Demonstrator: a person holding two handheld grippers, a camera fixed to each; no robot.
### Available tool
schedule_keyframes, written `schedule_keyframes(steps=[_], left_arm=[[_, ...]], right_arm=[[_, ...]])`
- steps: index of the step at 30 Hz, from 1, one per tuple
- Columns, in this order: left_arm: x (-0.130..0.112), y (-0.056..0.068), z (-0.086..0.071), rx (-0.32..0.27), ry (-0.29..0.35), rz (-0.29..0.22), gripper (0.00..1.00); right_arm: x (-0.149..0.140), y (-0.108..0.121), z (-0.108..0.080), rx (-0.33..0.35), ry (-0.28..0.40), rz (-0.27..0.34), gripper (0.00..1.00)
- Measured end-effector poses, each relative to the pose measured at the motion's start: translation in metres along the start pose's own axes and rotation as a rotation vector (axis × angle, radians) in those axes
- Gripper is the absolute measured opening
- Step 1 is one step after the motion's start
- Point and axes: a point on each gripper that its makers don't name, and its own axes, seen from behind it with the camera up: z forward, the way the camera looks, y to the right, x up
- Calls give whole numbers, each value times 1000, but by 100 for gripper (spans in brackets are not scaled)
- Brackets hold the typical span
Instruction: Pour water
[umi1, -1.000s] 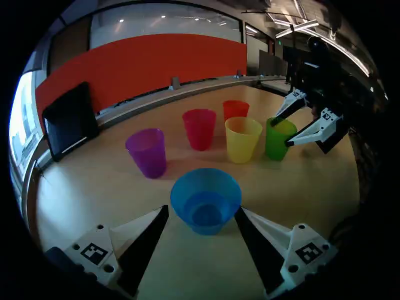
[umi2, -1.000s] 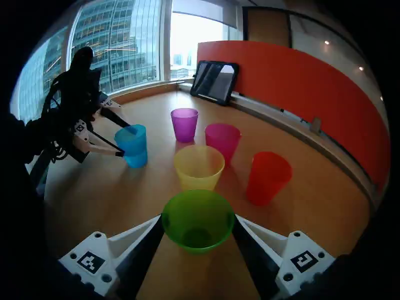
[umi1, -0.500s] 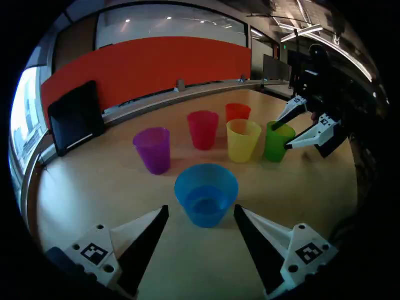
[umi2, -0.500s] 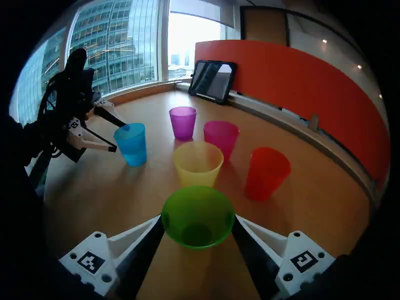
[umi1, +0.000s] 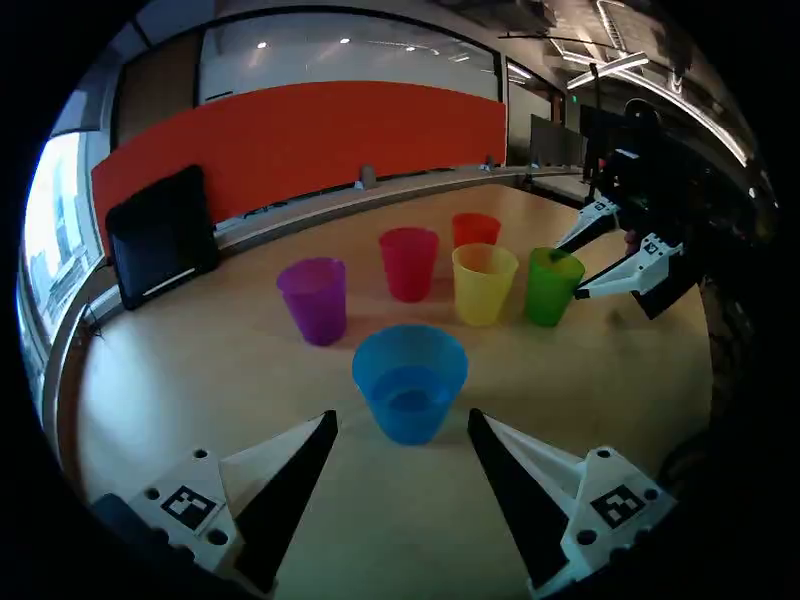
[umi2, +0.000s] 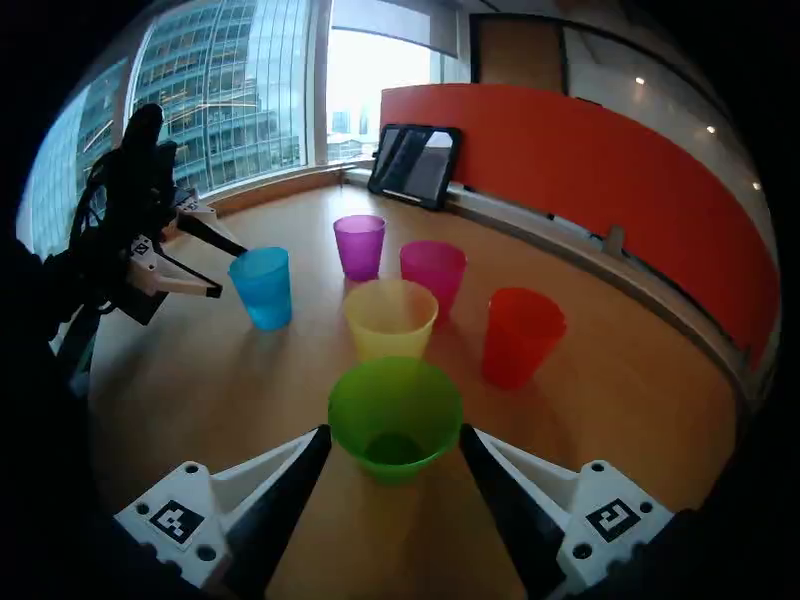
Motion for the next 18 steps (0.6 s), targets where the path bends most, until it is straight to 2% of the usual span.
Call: schedule_keyframes(steps=[8,18], left_arm=[[5,0,-16,31,43,-12,97],[17,-6,-42,115,131,-23,97]], right_arm=[[-1,1,-22,-42,33,23,100],[4,7,-56,-120,113,65,100]])
